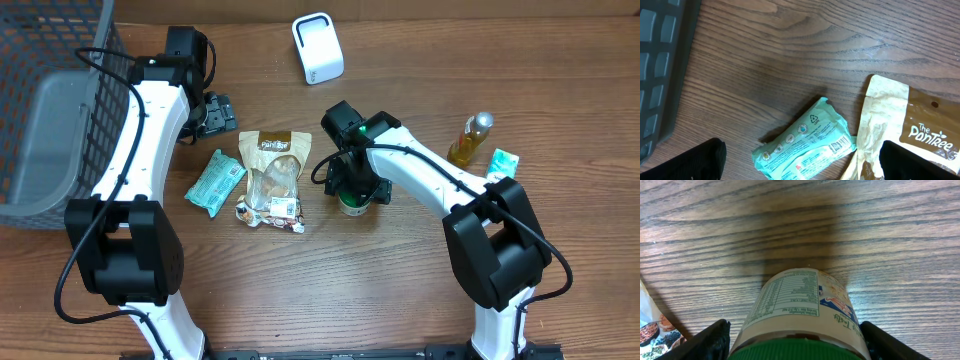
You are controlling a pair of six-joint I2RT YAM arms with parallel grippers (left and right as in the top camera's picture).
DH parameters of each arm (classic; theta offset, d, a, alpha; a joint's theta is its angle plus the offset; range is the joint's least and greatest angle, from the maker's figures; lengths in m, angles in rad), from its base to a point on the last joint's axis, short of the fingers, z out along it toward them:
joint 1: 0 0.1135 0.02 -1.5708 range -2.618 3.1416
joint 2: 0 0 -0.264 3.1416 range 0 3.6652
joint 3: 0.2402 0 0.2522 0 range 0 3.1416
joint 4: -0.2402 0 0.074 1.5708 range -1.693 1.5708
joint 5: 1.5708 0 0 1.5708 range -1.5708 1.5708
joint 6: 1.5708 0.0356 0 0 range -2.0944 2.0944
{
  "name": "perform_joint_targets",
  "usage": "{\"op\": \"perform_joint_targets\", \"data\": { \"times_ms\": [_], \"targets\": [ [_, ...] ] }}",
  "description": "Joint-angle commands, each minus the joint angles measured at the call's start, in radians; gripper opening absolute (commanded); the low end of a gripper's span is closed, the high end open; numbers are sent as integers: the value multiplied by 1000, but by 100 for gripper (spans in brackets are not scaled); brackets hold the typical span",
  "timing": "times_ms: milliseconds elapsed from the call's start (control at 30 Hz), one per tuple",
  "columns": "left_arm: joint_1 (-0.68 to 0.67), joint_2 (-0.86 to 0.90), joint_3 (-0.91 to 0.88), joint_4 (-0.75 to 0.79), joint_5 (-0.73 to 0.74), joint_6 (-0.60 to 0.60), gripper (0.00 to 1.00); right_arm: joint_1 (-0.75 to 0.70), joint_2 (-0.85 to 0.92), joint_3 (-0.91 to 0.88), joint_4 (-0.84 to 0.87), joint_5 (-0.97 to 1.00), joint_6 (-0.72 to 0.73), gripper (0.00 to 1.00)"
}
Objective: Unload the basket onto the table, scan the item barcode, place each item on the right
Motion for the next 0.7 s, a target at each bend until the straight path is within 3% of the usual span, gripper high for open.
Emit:
{"op": "perform_joint_targets", "data": {
  "times_ms": [0, 667],
  "targets": [
    [-1, 8, 19, 0, -13, 15, 100, 4, -22, -6, 2, 9, 5, 78],
    [-1, 8, 19, 0, -13, 15, 100, 4, -22, -6, -1, 19, 4, 77]
  ]
}}
